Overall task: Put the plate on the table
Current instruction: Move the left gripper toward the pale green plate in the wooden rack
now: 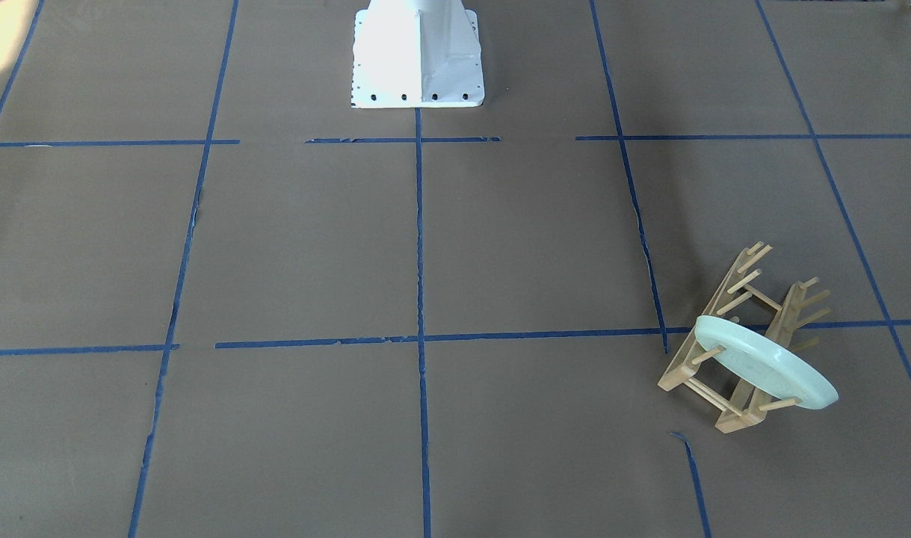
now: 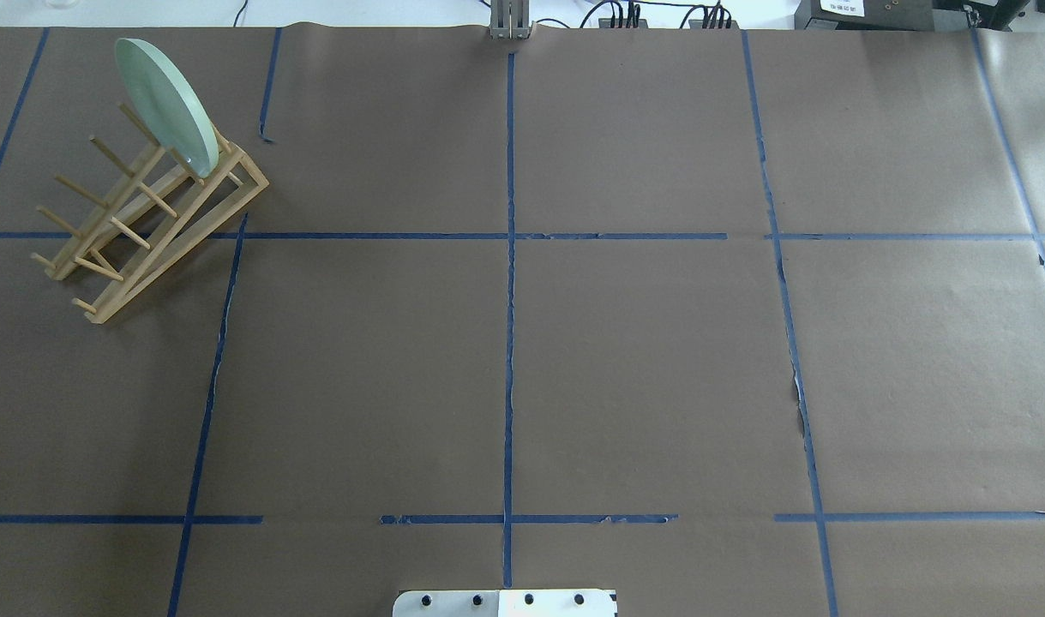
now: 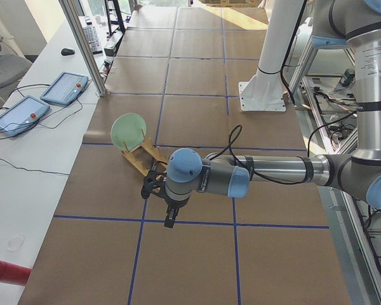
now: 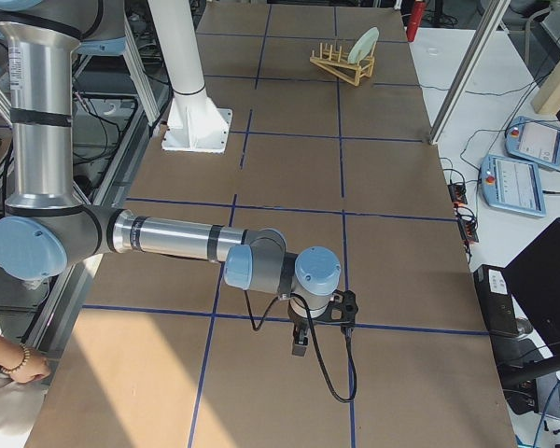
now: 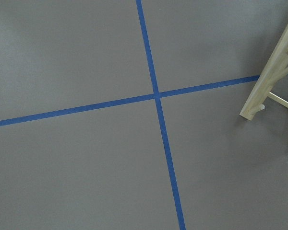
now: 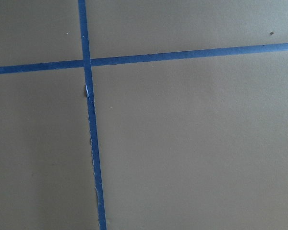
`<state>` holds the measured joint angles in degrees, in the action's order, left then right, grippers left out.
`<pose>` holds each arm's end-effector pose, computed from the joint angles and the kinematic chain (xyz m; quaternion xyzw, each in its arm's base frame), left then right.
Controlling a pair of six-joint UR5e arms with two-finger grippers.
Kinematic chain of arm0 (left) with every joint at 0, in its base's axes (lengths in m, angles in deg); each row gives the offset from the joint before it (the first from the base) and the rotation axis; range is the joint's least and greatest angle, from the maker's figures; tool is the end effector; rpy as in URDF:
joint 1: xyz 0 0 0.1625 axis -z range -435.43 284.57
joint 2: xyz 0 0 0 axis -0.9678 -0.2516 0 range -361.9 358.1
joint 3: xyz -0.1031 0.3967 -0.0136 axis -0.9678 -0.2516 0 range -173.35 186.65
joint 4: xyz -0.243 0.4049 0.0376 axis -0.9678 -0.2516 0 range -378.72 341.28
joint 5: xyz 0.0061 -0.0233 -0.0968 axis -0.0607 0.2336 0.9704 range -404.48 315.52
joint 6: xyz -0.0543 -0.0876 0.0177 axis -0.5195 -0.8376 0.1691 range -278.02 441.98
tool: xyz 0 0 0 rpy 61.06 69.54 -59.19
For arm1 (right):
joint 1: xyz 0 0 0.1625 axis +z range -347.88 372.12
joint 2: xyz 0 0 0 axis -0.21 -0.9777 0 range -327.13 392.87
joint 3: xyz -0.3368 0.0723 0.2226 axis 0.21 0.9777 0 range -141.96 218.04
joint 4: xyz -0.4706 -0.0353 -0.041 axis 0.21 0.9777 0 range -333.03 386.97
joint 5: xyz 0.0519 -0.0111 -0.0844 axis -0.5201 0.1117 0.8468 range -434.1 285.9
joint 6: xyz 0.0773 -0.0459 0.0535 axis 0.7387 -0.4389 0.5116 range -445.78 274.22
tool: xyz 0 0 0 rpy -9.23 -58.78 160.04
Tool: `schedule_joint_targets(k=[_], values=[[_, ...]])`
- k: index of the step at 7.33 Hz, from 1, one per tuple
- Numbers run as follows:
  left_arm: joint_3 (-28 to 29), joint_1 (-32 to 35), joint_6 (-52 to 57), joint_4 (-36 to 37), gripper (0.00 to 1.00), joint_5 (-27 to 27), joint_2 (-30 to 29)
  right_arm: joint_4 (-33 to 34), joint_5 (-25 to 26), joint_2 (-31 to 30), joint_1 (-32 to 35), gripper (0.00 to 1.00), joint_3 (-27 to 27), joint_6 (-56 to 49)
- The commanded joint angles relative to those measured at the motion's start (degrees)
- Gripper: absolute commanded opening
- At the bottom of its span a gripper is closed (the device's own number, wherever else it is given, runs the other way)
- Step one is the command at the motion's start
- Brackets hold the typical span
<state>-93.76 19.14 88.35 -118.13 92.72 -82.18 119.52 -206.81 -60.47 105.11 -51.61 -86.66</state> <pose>-0.0958 -0.4899 0.6137 0.1183 0.3893 0.0496 0.9122 0.0894 -0.5165 0.6884 -0.0384 -0.3651 0.0370 0.9294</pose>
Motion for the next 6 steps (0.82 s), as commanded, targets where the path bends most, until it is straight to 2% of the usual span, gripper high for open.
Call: schedule_joint_targets(k=[1, 3, 5, 6], values=[[-0.23, 0.00, 0.04, -0.08, 1.00, 0.00, -0.13, 0.00, 0.00, 0.00, 0.00, 1.00, 0.00, 0.00], [-0.50, 0.00, -0.04, -0.42, 1.00, -0.43, -0.83, 0.00, 0.00, 0.00, 0.00, 1.00, 0.00, 0.00], [0.99, 0.00, -0.48, -4.01, 1.00, -0.44, -7.57, 0.00, 0.00, 0.00, 0.00, 1.00, 0.00, 0.00], [6.13, -0.09, -0.74, -7.60, 1.00, -0.44, -13.35, 0.00, 0.00, 0.00, 0.00, 1.00, 0.00, 0.00]])
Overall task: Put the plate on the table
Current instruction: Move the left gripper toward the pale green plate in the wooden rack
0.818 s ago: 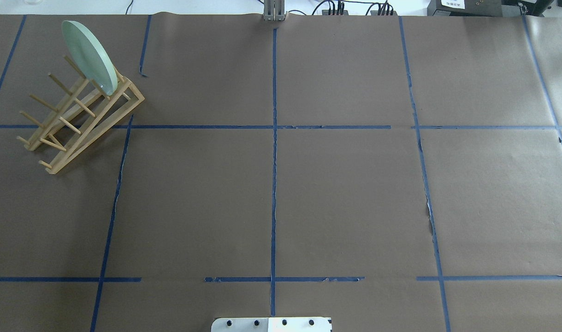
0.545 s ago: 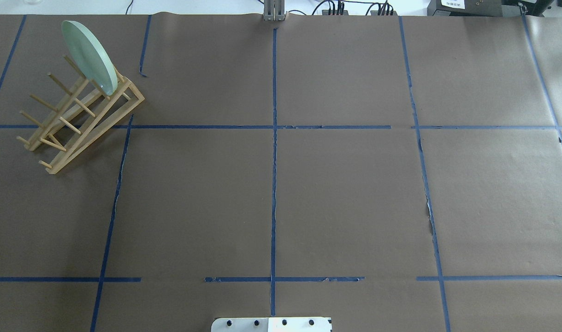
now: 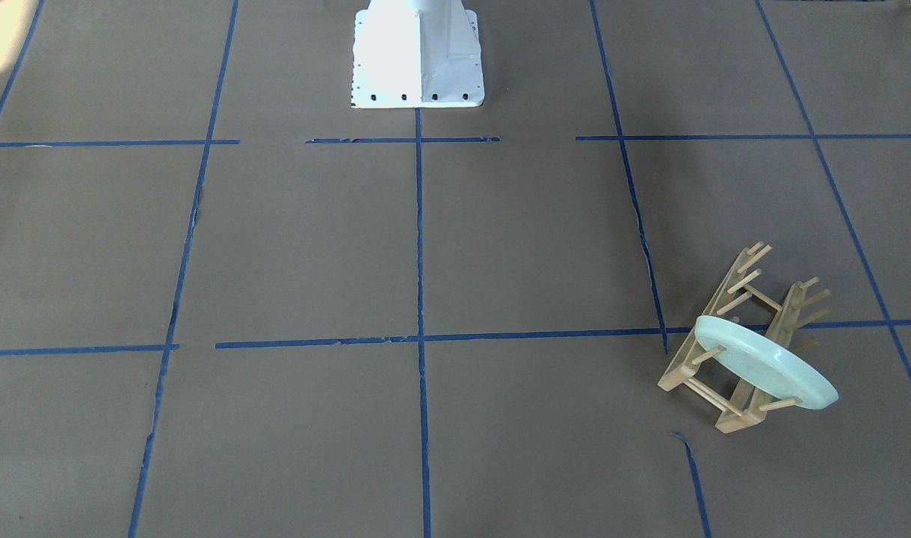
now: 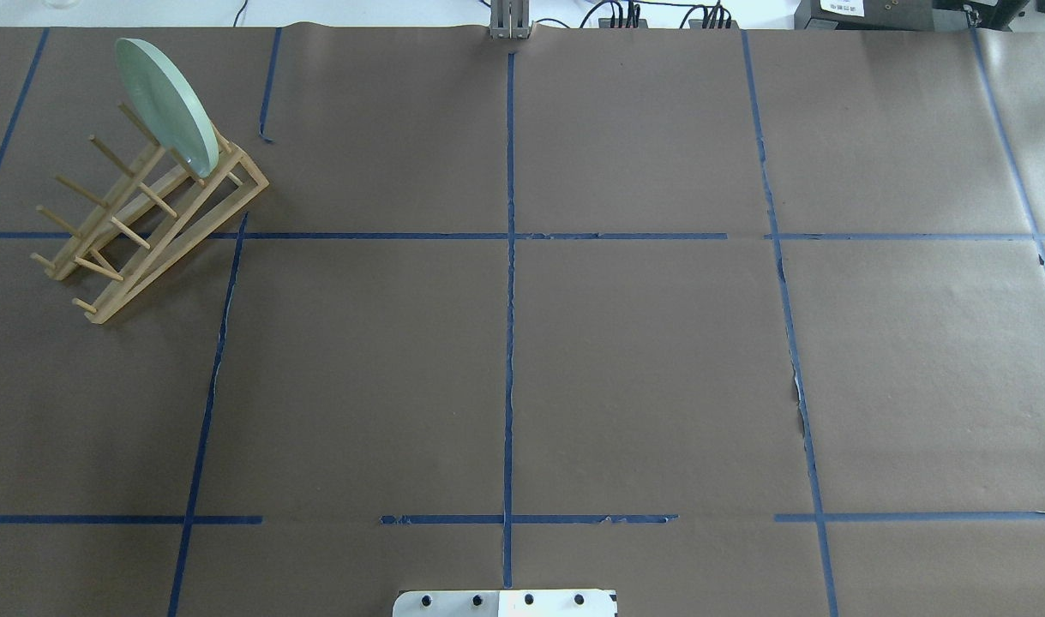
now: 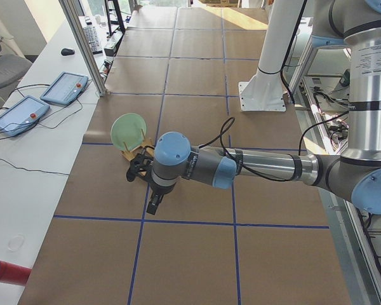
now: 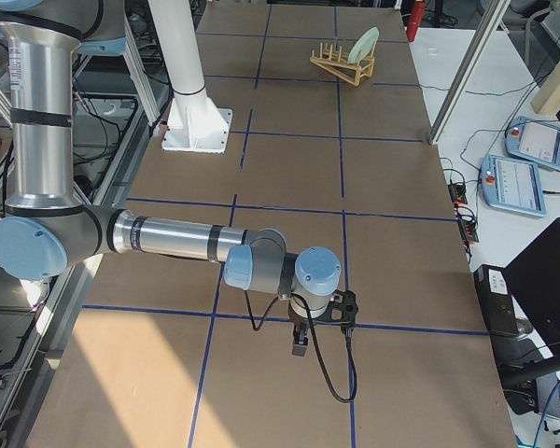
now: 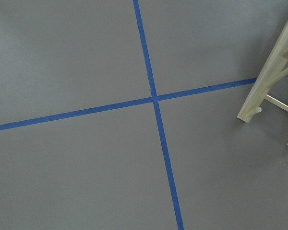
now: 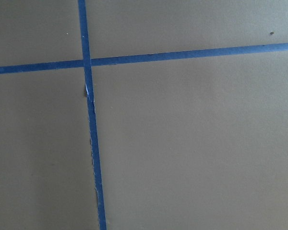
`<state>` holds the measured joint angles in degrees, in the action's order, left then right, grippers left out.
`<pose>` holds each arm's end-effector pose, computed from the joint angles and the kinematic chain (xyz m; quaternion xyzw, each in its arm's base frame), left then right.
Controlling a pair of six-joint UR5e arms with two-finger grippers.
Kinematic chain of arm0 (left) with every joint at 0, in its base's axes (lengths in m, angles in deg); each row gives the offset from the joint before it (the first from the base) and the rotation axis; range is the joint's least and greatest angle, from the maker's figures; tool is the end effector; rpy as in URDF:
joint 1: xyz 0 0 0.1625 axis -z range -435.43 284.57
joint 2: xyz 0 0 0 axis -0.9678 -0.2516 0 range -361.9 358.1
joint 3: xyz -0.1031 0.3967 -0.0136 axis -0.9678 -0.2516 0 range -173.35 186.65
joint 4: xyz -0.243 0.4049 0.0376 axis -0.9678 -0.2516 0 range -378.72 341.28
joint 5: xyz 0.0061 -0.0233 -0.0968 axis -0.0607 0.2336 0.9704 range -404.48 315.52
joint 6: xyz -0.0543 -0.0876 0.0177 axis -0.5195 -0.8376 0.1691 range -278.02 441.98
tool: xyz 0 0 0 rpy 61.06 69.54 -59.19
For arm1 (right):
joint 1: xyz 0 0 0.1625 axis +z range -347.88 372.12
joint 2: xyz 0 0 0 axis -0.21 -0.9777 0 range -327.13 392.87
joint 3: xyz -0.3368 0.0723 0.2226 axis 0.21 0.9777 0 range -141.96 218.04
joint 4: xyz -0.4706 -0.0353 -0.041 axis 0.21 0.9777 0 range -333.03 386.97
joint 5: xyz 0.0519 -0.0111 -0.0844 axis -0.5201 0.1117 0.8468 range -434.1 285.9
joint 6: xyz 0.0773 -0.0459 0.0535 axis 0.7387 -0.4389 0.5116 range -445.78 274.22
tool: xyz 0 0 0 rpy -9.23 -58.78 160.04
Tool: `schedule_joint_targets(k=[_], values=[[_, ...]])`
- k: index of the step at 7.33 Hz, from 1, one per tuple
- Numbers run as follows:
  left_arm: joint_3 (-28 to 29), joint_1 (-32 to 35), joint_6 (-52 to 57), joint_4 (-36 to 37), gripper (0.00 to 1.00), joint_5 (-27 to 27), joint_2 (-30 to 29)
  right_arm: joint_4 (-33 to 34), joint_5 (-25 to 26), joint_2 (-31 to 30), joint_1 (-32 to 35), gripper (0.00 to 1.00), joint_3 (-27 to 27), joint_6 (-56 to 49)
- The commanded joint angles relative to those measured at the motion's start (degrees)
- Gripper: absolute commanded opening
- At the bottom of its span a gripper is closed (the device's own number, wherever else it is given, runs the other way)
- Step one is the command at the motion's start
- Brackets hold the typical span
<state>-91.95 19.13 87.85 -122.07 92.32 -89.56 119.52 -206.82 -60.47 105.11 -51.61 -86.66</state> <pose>-0.1008 -0.5468 0.5567 0.1912 0.3755 0.0780 0.9035 0.0894 -0.5165 0.6884 -0.0384 -0.3652 0.0370 0.9294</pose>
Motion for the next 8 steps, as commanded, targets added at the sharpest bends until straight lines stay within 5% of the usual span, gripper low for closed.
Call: schedule_joint_targets(k=[1, 5, 7, 8], values=[[6.72, -0.07, -5.29, -4.04, 1.00, 0.31, -8.81, 0.00, 0.00, 0.00, 0.00, 1.00, 0.09, 0.00], [7.27, -9.79, -60.23, -24.98, 1.00, 5.23, -13.31, 0.00, 0.00, 0.00, 0.00, 1.00, 0.00, 0.00], [15.22, -15.69, -90.79, -42.36, 1.00, 4.28, -18.21, 0.00, 0.00, 0.00, 0.00, 1.00, 0.00, 0.00], [19.01, -18.93, -105.47, -48.80, 1.00, -1.13, -21.46, 0.00, 0.00, 0.00, 0.00, 1.00, 0.09, 0.00]])
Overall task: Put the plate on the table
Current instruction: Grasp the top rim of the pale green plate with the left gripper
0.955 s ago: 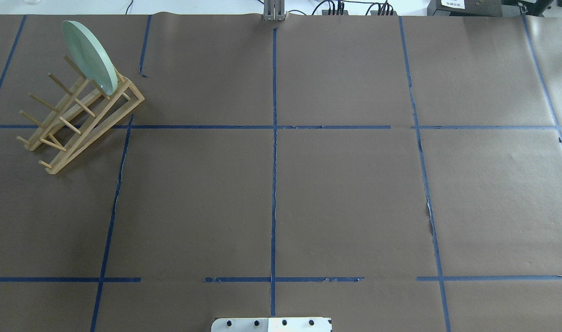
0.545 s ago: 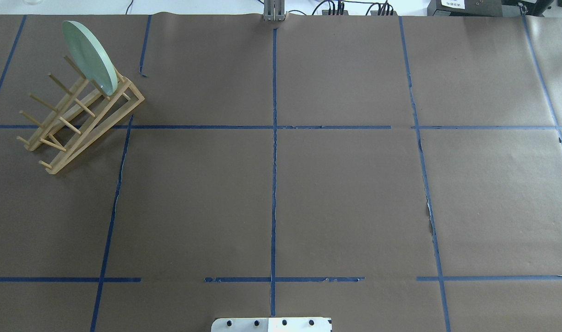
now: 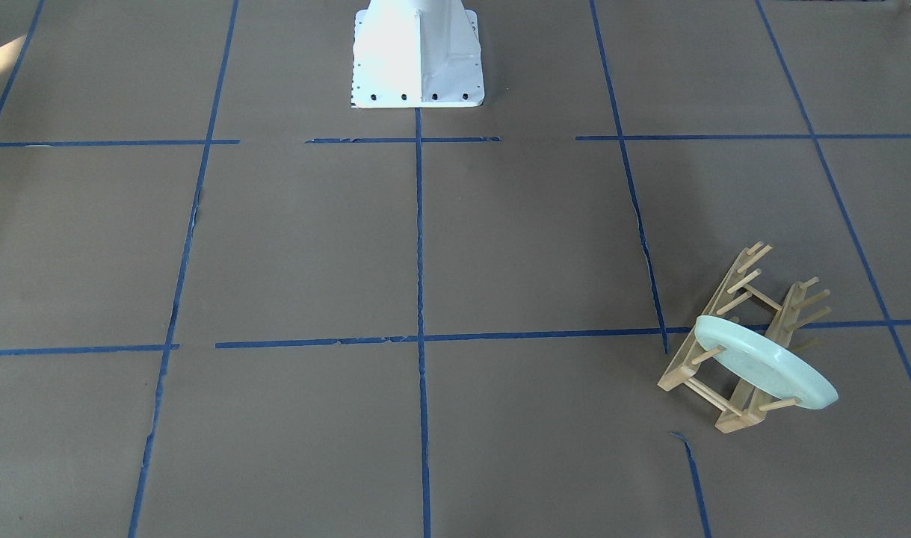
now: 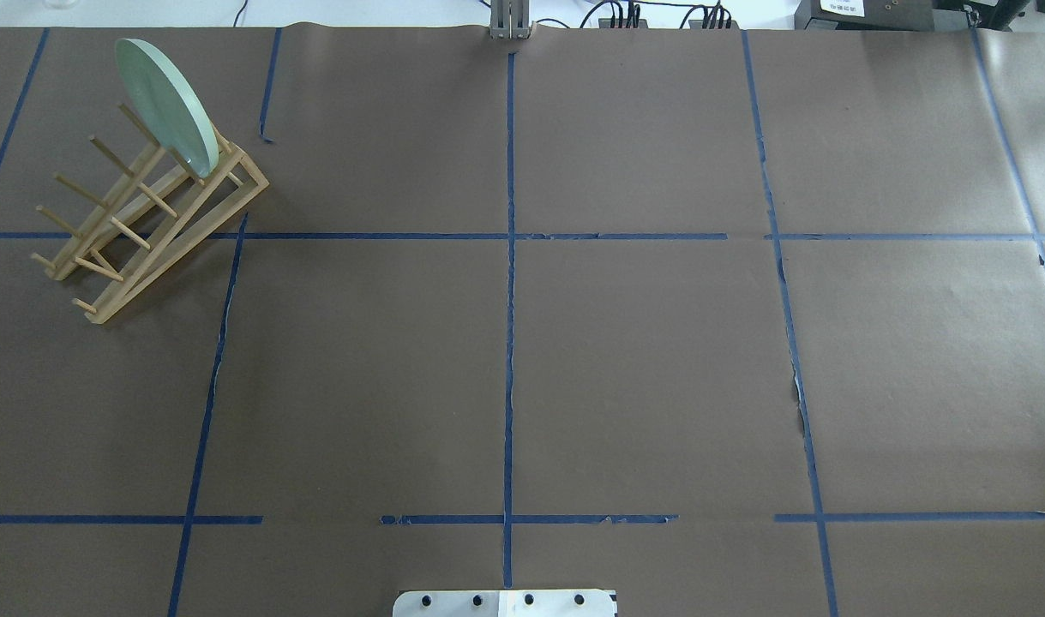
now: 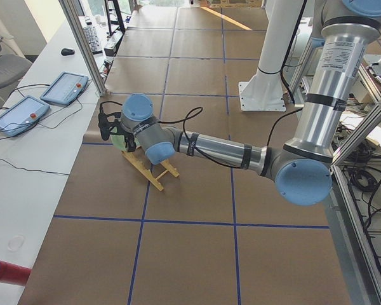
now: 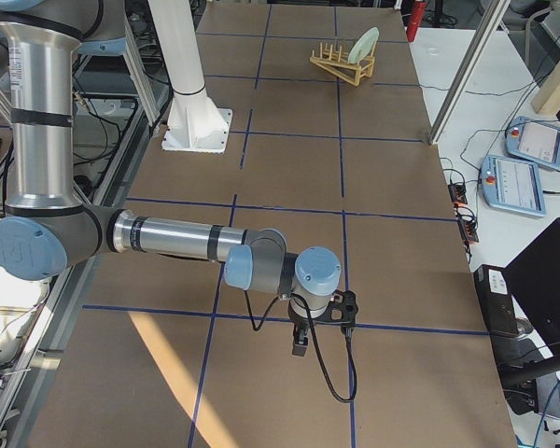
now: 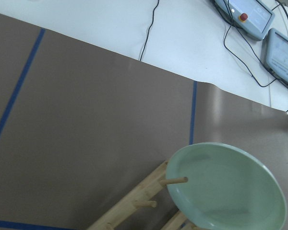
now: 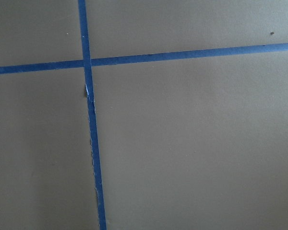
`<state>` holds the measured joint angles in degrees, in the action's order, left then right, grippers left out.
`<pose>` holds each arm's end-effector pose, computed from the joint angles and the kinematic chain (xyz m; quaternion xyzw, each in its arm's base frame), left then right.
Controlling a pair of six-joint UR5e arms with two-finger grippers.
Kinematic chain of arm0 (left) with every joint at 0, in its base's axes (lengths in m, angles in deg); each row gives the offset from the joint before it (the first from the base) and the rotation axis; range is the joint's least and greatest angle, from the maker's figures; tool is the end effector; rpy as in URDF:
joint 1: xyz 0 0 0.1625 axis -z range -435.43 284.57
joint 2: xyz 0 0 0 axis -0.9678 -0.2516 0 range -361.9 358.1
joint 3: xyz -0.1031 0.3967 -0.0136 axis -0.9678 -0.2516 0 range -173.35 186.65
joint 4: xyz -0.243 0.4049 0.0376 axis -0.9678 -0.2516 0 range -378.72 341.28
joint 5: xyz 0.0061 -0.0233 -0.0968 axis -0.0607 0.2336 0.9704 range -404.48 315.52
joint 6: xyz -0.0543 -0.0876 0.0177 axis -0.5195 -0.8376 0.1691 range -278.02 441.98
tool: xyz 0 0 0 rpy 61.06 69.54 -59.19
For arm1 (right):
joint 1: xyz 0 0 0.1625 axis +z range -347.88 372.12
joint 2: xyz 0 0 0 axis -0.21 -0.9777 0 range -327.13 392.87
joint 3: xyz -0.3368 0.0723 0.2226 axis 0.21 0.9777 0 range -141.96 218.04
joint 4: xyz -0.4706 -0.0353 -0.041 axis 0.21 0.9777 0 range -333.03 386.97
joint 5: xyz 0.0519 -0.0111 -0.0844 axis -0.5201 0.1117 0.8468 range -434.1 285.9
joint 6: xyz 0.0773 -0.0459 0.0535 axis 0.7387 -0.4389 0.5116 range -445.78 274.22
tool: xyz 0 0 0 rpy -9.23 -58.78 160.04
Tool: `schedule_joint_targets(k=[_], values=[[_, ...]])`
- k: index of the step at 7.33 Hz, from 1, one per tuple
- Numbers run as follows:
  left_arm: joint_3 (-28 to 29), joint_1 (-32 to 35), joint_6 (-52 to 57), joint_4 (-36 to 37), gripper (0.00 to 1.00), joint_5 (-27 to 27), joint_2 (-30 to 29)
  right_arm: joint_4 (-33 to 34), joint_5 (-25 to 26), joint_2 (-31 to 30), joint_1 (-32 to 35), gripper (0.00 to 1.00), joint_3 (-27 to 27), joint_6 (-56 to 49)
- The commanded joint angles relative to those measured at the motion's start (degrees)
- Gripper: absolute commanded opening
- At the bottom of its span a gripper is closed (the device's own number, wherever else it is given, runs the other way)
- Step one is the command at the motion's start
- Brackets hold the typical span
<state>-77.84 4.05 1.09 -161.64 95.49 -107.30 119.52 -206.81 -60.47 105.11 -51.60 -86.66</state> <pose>0.0687 -0.6607 0.4218 0.0718 0.5899 -0.2659 0.7591 0.0894 -0.5165 0.6885 -0.0385 -0.3651 0.0370 0.9294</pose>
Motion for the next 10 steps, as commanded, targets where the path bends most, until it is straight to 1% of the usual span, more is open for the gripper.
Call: schedule_joint_targets(k=[1, 2, 4, 5, 9, 10], values=[[5.81, -8.33, -28.08, -12.61, 1.00, -12.70, -5.15, 0.00, 0.00, 0.00, 0.00, 1.00, -0.01, 0.00], [7.47, -10.03, -34.62, -13.25, 1.00, -16.09, -6.99, 0.00, 0.00, 0.00, 0.00, 1.00, -0.01, 0.00], [8.19, -10.04, -39.67, -14.13, 0.72, -16.21, -7.71, 0.00, 0.00, 0.00, 0.00, 1.00, -0.01, 0.00], [8.28, -10.04, -40.30, -14.13, 0.64, -16.21, -7.71, 0.00, 0.00, 0.00, 0.00, 1.00, -0.01, 0.00], [9.95, -10.13, -40.31, -14.22, 0.64, -16.74, -8.76, 0.00, 0.00, 0.00, 0.00, 1.00, -0.01, 0.00], [9.95, -10.22, -40.31, -14.22, 0.50, -16.74, -8.76, 0.00, 0.00, 0.00, 0.00, 1.00, -0.01, 0.00]])
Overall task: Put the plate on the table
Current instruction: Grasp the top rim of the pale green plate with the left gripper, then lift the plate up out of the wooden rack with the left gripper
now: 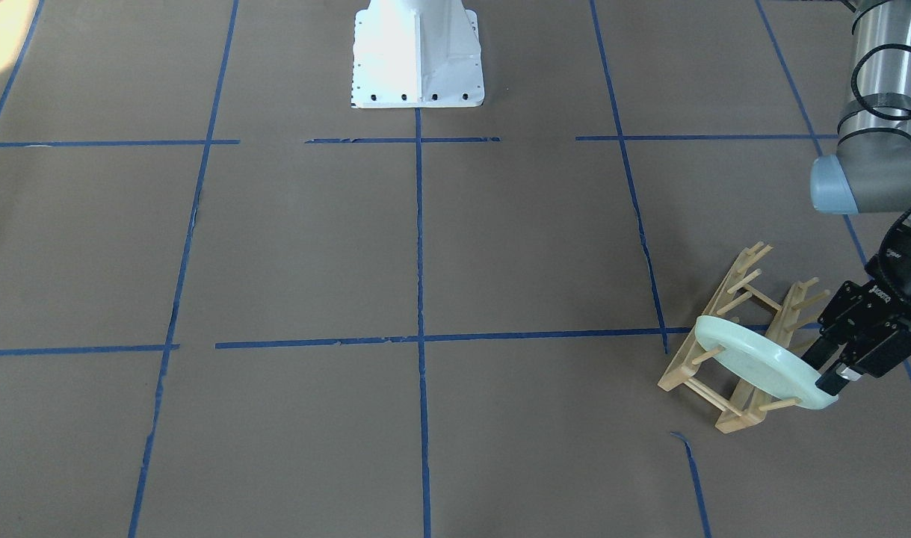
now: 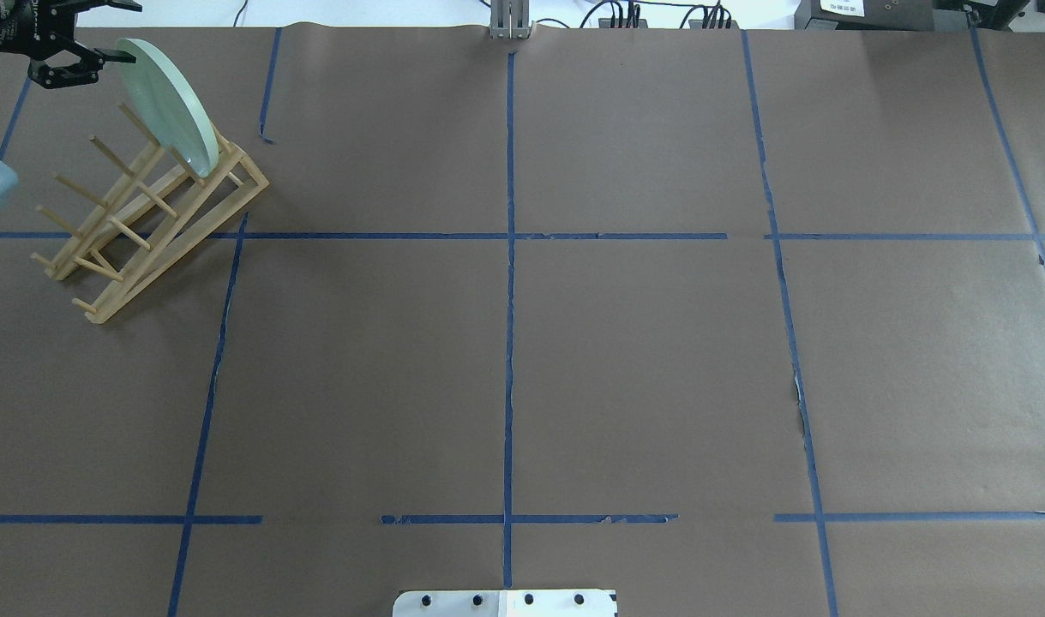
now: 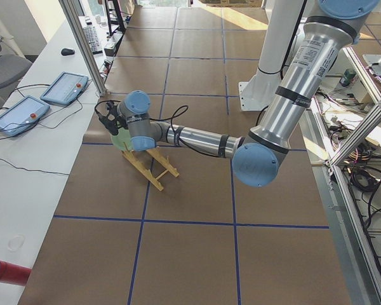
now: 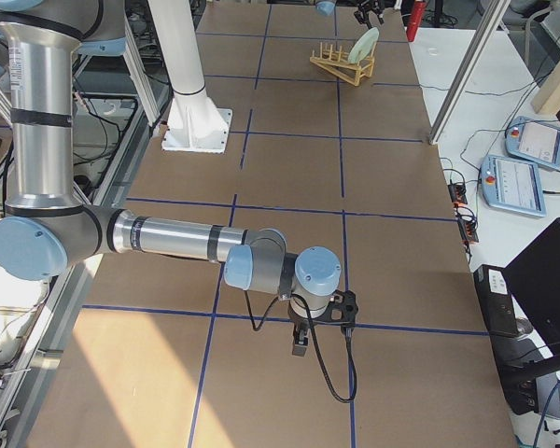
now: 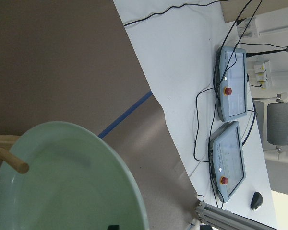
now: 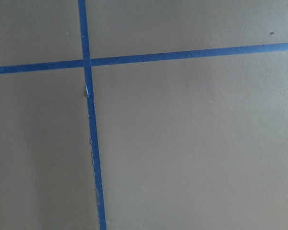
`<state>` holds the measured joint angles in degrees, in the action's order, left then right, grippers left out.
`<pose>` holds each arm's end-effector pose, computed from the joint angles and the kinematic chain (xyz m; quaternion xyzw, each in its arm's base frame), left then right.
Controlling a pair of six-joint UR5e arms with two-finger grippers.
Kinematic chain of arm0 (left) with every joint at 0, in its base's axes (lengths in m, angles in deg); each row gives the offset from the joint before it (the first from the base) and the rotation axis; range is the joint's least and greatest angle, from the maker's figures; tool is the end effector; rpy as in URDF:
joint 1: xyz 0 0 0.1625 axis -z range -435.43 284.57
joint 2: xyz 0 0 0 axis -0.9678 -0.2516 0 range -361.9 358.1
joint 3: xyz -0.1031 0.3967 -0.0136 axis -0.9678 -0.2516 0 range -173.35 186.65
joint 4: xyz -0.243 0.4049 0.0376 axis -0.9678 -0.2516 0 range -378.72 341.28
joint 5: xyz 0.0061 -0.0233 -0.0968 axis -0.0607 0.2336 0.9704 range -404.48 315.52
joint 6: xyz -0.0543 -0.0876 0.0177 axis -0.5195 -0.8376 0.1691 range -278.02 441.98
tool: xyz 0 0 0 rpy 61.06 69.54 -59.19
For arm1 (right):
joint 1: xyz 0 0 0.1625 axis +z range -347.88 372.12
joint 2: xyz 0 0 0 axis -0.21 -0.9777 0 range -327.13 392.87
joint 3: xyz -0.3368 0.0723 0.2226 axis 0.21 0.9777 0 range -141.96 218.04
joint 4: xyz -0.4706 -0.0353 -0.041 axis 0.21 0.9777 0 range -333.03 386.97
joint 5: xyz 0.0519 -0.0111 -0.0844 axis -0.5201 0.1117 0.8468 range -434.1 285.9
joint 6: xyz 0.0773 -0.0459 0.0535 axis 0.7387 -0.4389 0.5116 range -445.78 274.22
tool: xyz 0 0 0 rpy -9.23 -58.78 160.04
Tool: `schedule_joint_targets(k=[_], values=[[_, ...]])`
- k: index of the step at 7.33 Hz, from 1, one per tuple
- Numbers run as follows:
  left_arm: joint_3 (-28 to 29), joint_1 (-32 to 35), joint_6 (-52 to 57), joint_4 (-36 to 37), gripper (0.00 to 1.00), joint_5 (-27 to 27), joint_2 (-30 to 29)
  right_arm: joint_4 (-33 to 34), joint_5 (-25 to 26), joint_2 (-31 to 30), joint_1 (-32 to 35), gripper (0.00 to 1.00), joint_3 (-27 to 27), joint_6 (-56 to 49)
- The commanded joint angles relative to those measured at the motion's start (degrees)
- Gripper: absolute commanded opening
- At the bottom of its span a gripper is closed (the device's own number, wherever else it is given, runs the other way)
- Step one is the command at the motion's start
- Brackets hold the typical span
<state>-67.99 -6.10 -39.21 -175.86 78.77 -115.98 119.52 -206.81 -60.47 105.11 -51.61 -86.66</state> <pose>0.1852 -0.7059 0.3927 -0.0209 0.6305 -0.4687 0.6184 0.0894 -0.5165 0.6884 -0.0384 -0.3651 0.0370 0.9294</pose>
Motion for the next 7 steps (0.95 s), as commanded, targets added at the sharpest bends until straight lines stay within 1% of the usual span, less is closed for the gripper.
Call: schedule_joint_targets(k=[1, 2, 5, 6, 7], values=[[0.10, -0.07, -0.01, -0.01, 0.02, -0.03, -0.35, 0.00, 0.00, 0.00, 0.00, 1.00, 0.00, 0.00], [-0.25, -0.07, 0.08, -0.01, 0.00, 0.06, -0.44, 0.00, 0.00, 0.00, 0.00, 1.00, 0.00, 0.00], [-3.23, 0.10, -0.79, 0.08, 0.00, 0.85, -0.52, 0.00, 0.00, 0.00, 0.00, 1.00, 0.00, 0.00], [-3.67, 1.50, -3.85, 0.43, 0.00, 4.07, -2.27, 0.00, 0.00, 0.00, 0.00, 1.00, 0.00, 0.00], [-4.81, 4.03, -6.22, 1.65, 0.00, 9.50, -4.20, 0.00, 0.00, 0.00, 0.00, 1.00, 0.00, 0.00]])
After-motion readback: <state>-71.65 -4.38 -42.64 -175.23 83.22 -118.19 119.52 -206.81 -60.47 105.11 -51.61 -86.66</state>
